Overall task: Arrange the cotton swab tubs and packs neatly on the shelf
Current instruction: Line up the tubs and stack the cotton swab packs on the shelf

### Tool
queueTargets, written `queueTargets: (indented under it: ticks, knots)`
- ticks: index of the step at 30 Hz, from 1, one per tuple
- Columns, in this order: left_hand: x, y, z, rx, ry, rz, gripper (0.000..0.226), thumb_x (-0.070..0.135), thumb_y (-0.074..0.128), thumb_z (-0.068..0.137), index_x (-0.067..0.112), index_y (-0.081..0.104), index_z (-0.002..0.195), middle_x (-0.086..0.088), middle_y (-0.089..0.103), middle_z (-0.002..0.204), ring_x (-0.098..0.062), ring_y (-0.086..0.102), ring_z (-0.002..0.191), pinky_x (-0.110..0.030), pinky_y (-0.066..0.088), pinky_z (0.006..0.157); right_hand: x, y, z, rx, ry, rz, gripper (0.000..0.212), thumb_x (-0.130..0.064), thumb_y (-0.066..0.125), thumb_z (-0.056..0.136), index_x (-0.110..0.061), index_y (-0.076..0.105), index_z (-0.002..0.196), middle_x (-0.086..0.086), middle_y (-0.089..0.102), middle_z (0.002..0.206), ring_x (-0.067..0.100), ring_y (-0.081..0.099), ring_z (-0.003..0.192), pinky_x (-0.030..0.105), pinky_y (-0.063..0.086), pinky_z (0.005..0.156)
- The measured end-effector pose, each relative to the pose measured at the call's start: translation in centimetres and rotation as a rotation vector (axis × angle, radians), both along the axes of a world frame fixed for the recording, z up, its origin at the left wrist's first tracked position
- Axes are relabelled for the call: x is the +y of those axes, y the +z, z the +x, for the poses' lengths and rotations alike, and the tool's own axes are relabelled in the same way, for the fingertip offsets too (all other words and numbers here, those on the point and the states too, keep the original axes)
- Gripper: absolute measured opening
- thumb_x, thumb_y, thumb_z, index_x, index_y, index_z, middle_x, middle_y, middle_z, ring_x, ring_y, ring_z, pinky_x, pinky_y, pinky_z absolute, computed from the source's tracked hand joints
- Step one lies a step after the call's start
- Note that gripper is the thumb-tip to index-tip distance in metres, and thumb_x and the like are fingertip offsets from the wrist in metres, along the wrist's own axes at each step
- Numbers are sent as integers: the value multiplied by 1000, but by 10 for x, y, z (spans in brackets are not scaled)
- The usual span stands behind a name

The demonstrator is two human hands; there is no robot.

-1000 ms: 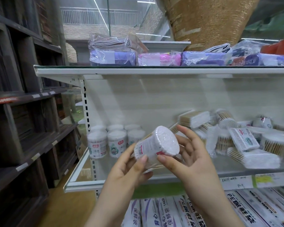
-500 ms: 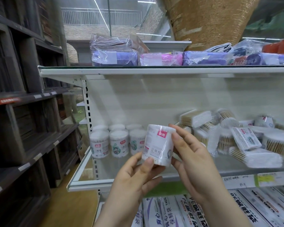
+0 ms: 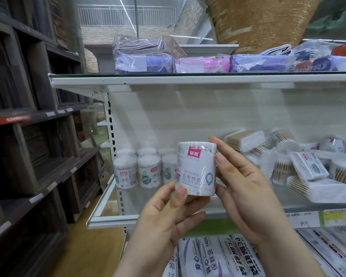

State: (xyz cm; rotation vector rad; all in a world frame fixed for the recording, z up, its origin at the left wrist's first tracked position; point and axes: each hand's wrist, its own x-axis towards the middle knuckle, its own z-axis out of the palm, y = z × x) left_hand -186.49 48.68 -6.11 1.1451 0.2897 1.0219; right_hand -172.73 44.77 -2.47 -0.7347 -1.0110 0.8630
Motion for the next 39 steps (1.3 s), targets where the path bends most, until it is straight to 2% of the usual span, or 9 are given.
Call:
queueTargets:
  ticks: [5,9,12,16,21,30,33,36,39]
  knots:
    - [0,0,0,-52,26,-70,79,40,94,35,11,69,105,-21,70,106,-33,70,94,-31,58,65,3,0,-1,-8,-11,5,39,-36,67,69,-24,70,106,1,73,104,10,68,90,35,56,81]
    - [8,9,3,15,114,-32,62,26,78,65,12,56,121,-13,73,105,-28,70,98,-32,59,79,10,23,10,-333,-135,-47,44,-46,76,64,-23,64,99,-5,71,90,5,67,79,20,53,66]
    - [25,23,7,147,188,63,51,22,70,67,25,54,116,-2,74,101,-20,70,97,-31,57,85,31,52,26,-535,-166,-123,57,-39,77,56,-20,60,106,2,68,100,11,69,86,26,57,73]
    - [50,33,1,287,354,179,54,34,70,67,32,53,118,1,71,109,-12,68,100,-33,53,92,72,78,48,-572,-159,-208,49,-14,75,77,-8,55,122,9,59,109,17,65,92,28,57,78]
    - [56,18,-12,371,405,154,35,25,69,77,26,60,110,2,72,106,-12,69,97,-31,54,89,123,78,76,-995,-318,-385,62,-19,76,76,-7,49,131,11,52,123,24,62,98,40,56,85]
    - [50,2,-32,390,490,197,20,2,61,82,13,67,98,3,75,93,-15,71,91,-30,58,82,176,48,86,-1266,-217,-625,51,-17,75,78,1,53,120,14,61,113,22,64,82,25,56,63]
    - [43,6,-38,354,516,211,19,1,60,82,9,67,98,-1,75,93,-16,72,89,-25,55,83,184,41,82,-1433,-255,-646,56,-27,75,77,0,55,122,12,61,120,26,62,97,29,50,72]
    - [36,9,-41,361,521,229,18,2,59,83,9,68,98,-2,75,95,-13,72,87,-21,55,81,191,32,82,-1443,-249,-667,56,-30,77,75,2,59,117,14,66,115,29,65,100,35,51,86]
    - [33,9,-42,384,523,243,19,10,62,79,9,69,97,1,75,95,-10,71,88,-19,55,81,196,29,81,-1317,-199,-673,52,-24,79,75,4,59,113,12,67,103,25,67,80,33,54,80]
